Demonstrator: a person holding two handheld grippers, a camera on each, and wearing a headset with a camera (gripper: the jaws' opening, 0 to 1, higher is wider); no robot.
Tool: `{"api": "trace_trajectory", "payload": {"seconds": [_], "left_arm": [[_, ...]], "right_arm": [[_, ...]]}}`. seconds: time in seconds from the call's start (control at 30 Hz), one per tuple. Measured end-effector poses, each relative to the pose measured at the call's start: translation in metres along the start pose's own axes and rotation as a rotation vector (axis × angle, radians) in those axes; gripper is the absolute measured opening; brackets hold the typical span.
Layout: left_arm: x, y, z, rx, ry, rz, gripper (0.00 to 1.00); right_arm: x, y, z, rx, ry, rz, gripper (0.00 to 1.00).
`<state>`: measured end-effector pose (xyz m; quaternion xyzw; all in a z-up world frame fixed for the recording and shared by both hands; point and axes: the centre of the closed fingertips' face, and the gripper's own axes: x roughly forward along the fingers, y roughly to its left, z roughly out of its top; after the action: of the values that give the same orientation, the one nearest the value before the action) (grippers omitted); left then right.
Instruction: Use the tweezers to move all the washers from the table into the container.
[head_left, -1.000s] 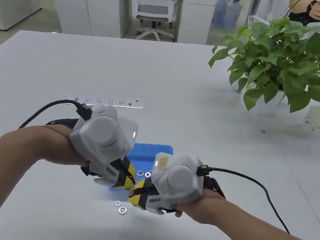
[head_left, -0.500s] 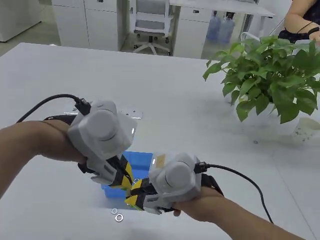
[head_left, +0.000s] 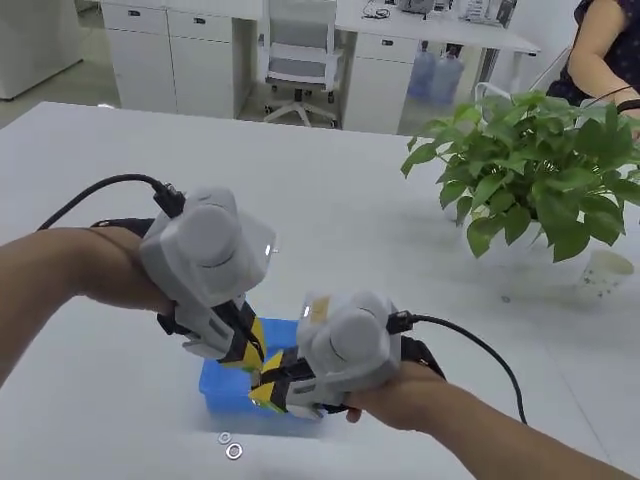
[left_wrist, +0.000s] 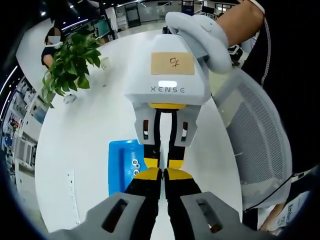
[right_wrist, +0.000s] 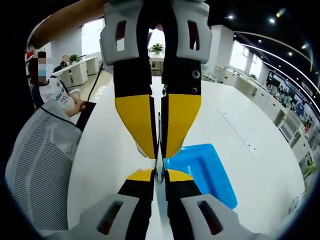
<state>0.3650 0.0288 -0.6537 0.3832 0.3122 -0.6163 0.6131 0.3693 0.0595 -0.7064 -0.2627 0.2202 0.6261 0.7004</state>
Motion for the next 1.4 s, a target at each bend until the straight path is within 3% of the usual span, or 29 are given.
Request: {"api": "trace_trajectory", "payload": {"seconds": [0.57,0.97,1.4], "left_arm": [[0.003,0.027,-0.002,0.025,-0.001,0.019,0.06],[0.016,0.042,-0.014,0.044,0.002,0.02,0.06],[0.032,0.053,-0.03,0.021,-0.008,0.008,0.06]], "right_arm": [[0.007,-0.032,-0.001,0.016,-0.015,-0.027,0.1],[0.019,-0.045,-0.012,0.028,-0.018,-0.03,0.1],[0.036,-0.054,-0.027,0.045,-0.004,-0.001,0.1]]}}
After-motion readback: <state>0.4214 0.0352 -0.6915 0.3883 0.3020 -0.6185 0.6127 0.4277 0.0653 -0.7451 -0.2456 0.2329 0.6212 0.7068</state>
